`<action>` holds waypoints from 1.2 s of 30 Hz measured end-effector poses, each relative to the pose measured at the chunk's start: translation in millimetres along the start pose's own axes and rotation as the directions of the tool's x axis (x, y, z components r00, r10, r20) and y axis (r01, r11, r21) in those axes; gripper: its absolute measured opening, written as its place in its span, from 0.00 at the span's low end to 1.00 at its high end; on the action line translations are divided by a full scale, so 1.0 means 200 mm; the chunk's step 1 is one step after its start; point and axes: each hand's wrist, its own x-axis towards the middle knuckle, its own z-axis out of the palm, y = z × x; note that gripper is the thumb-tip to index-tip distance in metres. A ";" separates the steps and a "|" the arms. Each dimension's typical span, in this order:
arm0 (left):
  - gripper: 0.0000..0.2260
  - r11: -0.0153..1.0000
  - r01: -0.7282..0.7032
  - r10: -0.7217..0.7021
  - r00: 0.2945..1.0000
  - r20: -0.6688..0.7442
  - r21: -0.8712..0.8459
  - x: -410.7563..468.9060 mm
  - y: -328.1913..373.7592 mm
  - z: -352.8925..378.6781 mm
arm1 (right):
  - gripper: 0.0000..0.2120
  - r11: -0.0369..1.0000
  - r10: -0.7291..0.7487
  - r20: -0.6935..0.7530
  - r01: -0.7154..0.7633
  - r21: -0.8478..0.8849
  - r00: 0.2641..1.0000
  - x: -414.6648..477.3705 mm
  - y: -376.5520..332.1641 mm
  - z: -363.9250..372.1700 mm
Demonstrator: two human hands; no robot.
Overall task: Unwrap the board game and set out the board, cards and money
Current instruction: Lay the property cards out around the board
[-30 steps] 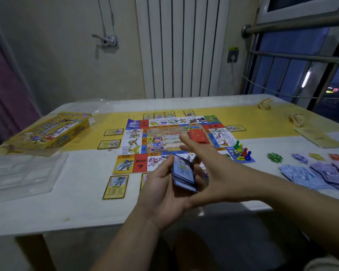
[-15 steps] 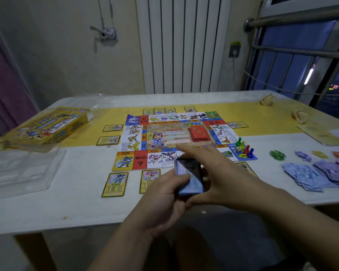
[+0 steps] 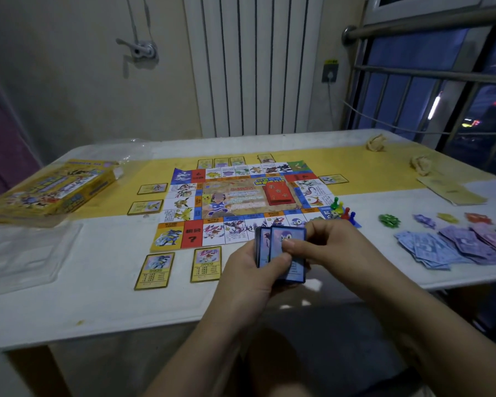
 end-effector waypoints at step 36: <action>0.27 0.052 -0.409 -0.094 0.906 0.412 0.911 0.06 0.11 0.07 | 0.14 0.645 -0.138 -0.238 -0.096 -0.759 0.961 0.15 0.19 -0.14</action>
